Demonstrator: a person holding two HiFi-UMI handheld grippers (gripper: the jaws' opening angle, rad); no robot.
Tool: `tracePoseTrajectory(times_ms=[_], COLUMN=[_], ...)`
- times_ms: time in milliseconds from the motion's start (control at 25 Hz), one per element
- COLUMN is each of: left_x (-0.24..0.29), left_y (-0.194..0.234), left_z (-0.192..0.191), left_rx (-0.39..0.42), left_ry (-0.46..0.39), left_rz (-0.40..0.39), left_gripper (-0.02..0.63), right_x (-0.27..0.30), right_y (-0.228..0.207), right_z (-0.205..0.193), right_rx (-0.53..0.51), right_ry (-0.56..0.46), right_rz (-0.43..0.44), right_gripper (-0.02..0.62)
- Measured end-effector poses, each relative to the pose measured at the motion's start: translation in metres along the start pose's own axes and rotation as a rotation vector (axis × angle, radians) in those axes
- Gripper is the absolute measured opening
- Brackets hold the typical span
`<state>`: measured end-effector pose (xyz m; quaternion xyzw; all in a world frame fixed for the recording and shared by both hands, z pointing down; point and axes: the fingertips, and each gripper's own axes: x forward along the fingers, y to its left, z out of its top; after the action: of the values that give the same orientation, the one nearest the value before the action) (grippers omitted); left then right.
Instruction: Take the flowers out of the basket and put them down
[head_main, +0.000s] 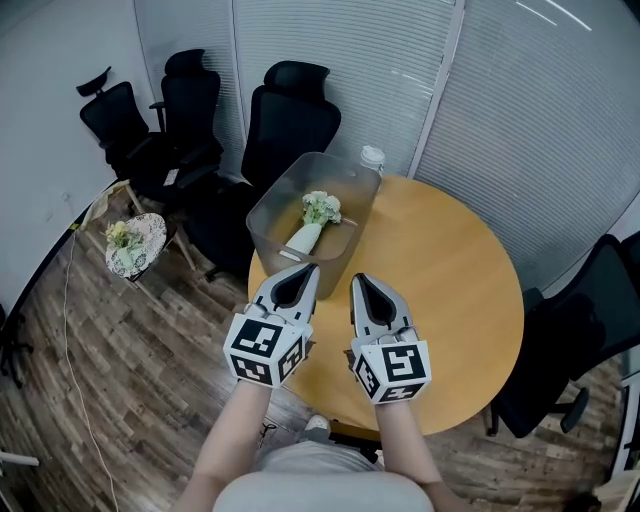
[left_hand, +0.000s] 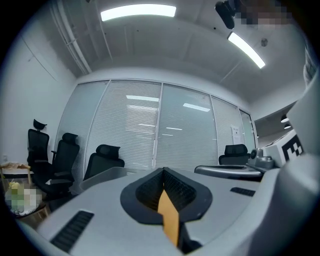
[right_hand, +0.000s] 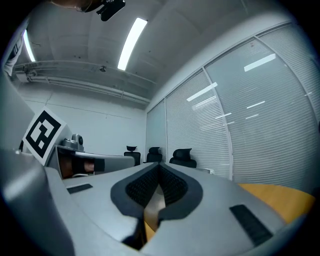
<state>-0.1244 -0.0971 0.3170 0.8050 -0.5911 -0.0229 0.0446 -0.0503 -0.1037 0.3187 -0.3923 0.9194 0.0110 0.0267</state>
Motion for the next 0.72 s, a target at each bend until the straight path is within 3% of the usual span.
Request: tracePoseTrajectory(times_ms=[240,440,560,720], left_x=[0.024,0.038,0.051,0.071], left_y=[0.025,0.036,0.047,0.065], left_z=[-0.001,0.009,0.008,0.000], left_rx=[0.008,0.010,0.052,0.041], left_ry=[0.028,0.004,0.033,0.089], left_rz=[0.001,-0.047,-0.060,-0.064], left_gripper=[0.005,0.005,0.005,0.005], right_x=[0.025,0.043,0.054,0.067], right_y=[-0.005,-0.009,-0.012,-0.018], right_z=[-0.003,-0.002,-0.005,-0.010], right_rx=[-0.015,-0.039,-0.039,-0.028], right_ry=[0.015,0.033,0.047,0.060], right_rz=[0.018,0.020,0.008,-0.019], right_gripper=[0.025,0.025,0.025,0.025])
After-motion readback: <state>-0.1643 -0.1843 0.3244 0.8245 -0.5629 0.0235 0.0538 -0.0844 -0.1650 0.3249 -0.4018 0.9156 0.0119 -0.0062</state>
